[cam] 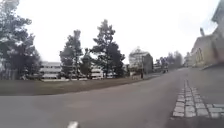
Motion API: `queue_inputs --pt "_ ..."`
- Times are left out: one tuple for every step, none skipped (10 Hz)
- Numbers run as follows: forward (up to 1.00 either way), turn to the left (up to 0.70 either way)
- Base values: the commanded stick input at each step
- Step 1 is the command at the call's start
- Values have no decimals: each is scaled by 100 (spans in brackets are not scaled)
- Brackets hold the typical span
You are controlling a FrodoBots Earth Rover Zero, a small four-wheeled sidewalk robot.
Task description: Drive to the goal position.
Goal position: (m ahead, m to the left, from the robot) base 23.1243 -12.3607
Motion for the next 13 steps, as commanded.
queue_inputs --pt "0 -70" --pt "0 -70" --pt "0 -70" --pt "0 -70" --pt "0 -70" --pt "0 -70" --pt "0 -70" --pt "0 -70" --pt "0 -70" --pt "0 -70" --pt "0 -70" --pt "0 -70" --pt "0 -70"
